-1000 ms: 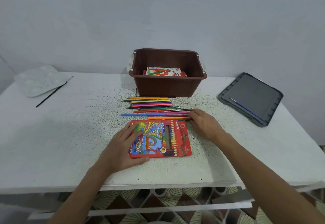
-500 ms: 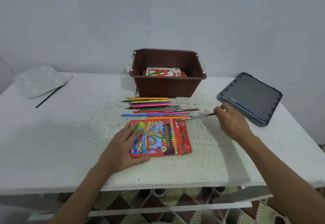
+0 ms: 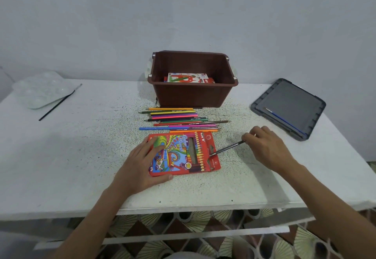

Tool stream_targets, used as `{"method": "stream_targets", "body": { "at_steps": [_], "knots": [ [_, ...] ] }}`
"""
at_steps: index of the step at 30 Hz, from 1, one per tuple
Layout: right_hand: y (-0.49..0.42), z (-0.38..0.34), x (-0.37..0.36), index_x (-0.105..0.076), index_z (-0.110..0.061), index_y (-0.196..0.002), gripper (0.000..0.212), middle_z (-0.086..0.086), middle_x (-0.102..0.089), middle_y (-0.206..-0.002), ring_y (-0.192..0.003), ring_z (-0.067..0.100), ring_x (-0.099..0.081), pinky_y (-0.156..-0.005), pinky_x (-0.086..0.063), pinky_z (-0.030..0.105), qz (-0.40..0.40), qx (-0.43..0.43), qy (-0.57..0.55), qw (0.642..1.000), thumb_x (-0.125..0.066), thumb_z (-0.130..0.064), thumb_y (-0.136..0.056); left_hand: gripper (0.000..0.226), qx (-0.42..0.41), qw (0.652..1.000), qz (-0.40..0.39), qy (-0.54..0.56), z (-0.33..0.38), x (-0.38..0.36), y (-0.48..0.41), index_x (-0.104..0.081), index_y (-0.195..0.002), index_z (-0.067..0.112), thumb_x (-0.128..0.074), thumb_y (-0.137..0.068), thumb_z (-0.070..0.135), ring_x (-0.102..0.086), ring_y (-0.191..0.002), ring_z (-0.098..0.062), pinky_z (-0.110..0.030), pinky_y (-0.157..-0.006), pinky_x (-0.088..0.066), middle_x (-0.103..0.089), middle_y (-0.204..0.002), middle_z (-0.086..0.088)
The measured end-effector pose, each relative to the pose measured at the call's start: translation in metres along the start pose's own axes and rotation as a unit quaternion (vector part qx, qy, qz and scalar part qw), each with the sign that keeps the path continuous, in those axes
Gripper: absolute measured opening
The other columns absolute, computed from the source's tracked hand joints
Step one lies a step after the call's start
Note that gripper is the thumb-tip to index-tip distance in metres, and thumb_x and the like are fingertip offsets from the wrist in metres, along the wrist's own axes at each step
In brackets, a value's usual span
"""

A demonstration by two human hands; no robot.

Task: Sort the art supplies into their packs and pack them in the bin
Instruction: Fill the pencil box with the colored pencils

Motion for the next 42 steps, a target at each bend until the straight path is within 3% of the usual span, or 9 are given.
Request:
{"method": "stream_targets", "body": {
  "at_steps": [6,10,14,17,20,27,33,37,42],
  "knots": [
    [0.01,-0.036,-0.006,-0.066,-0.016,-0.097,0.007,0.002,-0.059,-0.084,-0.069,0.016,-0.046,-0.055,-0.041,0.027,-0.022,0.054,-0.098,0.993,-0.062,-0.017,-0.093,0.095,0.003,1.0,-0.001,-0.001,-0.001,0.0,0.0,-0.044,-0.141,0.023,-0.051,-0.071,0.087,-0.029,-0.145,-0.026,-0.055,-0.106,-0.04,-0.034,-0.156,-0.003],
    [0.013,-0.072,-0.016,-0.066,-0.024,-0.108,0.023,-0.005,-0.054,-0.087,-0.074,0.011,-0.044,-0.061,-0.035,0.021,-0.042,0.059,-0.166,0.984,-0.048,-0.036,-0.098,0.094,0.001,1.0,0.0,0.001,0.0,0.0,0.0,-0.044,-0.141,0.024,-0.052,-0.071,0.087,-0.029,-0.145,-0.026,-0.055,-0.106,-0.041,-0.034,-0.156,-0.004],
    [0.008,-0.096,-0.022,-0.069,-0.022,-0.106,0.023,-0.003,-0.054,-0.089,-0.076,0.014,-0.047,-0.063,-0.03,0.02,-0.046,0.06,-0.212,0.974,-0.051,-0.03,-0.095,0.095,-0.001,1.0,-0.004,0.002,-0.001,0.0,0.0,-0.045,-0.14,0.023,-0.053,-0.071,0.087,-0.026,-0.146,-0.025,-0.055,-0.107,-0.04,-0.033,-0.156,-0.003],
    [0.006,-0.092,-0.026,-0.068,-0.017,-0.11,0.02,-0.006,-0.056,-0.097,-0.084,0.009,-0.05,-0.069,-0.036,0.014,-0.07,0.009,-0.267,0.961,-0.058,-0.019,-0.094,0.095,0.001,1.0,-0.005,-0.001,0.0,0.0,0.0,-0.044,-0.141,0.023,-0.052,-0.071,0.087,-0.027,-0.146,-0.025,-0.056,-0.107,-0.04,-0.032,-0.157,-0.003],
    [0.006,-0.086,-0.027,-0.07,-0.016,-0.107,0.018,-0.005,-0.057,-0.1,-0.087,0.009,-0.055,-0.071,-0.046,0.021,-0.077,-0.015,-0.298,0.951,-0.063,-0.013,-0.09,0.095,0.001,1.0,-0.003,-0.003,0.0,0.001,0.0,-0.044,-0.14,0.023,-0.051,-0.071,0.087,-0.029,-0.145,-0.026,-0.056,-0.106,-0.041,-0.034,-0.156,-0.004],
    [0.006,-0.089,-0.027,-0.072,-0.018,-0.1,0.013,0.0,-0.057,-0.101,-0.094,0.013,-0.056,-0.075,-0.051,0.029,-0.087,0.003,-0.301,0.95,-0.067,-0.012,-0.089,0.095,0.004,1.0,-0.006,-0.007,0.0,0.0,0.0,-0.043,-0.142,0.024,-0.052,-0.071,0.087,-0.028,-0.145,-0.026,-0.054,-0.107,-0.039,-0.032,-0.156,-0.002],
    [-0.007,-0.074,-0.023,-0.071,-0.019,-0.111,0.025,-0.006,-0.057,-0.098,-0.086,0.004,-0.055,-0.072,-0.041,0.012,-0.122,-0.035,-0.318,0.94,-0.058,-0.006,-0.093,0.094,-0.001,1.0,-0.002,-0.006,0.001,0.0,0.001,-0.044,-0.141,0.024,-0.053,-0.071,0.086,-0.028,-0.145,-0.026,-0.053,-0.108,-0.039,-0.033,-0.156,-0.003],
    [-0.022,-0.052,-0.027,-0.068,-0.015,-0.114,0.027,0.001,-0.062,-0.103,-0.087,0.013,-0.057,-0.073,-0.045,0.027,-0.083,-0.104,-0.267,0.954,-0.051,-0.005,-0.096,0.095,0.001,1.0,-0.004,-0.007,0.0,0.0,0.0,-0.043,-0.142,0.024,-0.053,-0.071,0.086,-0.027,-0.145,-0.025,-0.053,-0.108,-0.038,-0.032,-0.157,-0.002],
    [-0.042,-0.043,-0.031,-0.062,-0.016,-0.126,0.033,0.004,-0.059,-0.108,-0.089,0.021,-0.06,-0.069,-0.048,0.033,-0.055,-0.119,-0.206,0.97,-0.047,-0.01,-0.098,0.096,0.007,1.0,-0.007,-0.007,-0.001,-0.001,-0.001,-0.044,-0.142,0.023,-0.053,-0.07,0.087,-0.027,-0.145,-0.025,-0.055,-0.106,-0.041,-0.033,-0.156,-0.002]
  ]
}}
Point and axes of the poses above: each hand's wrist, its own y-axis away from the middle knuckle, its own x-axis out of the back of the hand, z = x × y, the point moved 3 cm from there along -y, towards the middle knuckle
